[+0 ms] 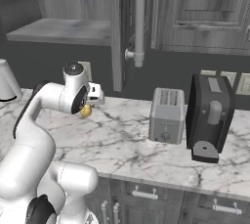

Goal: Pick the potato from the counter and place it in the cabinet. Then close the cabinet.

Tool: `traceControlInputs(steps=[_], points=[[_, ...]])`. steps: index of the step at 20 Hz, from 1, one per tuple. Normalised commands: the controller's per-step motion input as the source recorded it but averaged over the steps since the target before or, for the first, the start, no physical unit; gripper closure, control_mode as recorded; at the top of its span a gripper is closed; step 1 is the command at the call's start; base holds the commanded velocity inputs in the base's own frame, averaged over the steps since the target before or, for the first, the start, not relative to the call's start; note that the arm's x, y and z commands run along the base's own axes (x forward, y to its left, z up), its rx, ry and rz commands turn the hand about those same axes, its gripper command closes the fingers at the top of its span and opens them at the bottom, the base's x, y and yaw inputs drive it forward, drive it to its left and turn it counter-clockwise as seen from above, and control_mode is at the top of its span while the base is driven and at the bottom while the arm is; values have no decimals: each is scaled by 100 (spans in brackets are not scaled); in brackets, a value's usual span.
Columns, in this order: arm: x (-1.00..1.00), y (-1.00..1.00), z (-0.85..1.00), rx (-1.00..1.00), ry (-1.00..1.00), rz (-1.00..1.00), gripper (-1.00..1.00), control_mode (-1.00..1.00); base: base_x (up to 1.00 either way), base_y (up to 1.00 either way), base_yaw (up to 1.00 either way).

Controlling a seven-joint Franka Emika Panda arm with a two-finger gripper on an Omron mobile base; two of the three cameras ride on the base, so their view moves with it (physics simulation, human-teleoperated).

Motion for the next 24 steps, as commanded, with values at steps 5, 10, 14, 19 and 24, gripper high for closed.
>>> traceControlInputs(steps=[5,10,14,19,24], points=[[10,18,100,0,-9,3,100,-100,0,0,0],[0,19,100,0,-27,0,100,-100,0,0,0],[3,14,100,0,-26,0,100,-100,0,0,0],[21,11,100,0,-18,0,100,-100,0,0,0],[28,5,100,0,-5,-1,100,-100,0,0,0]])
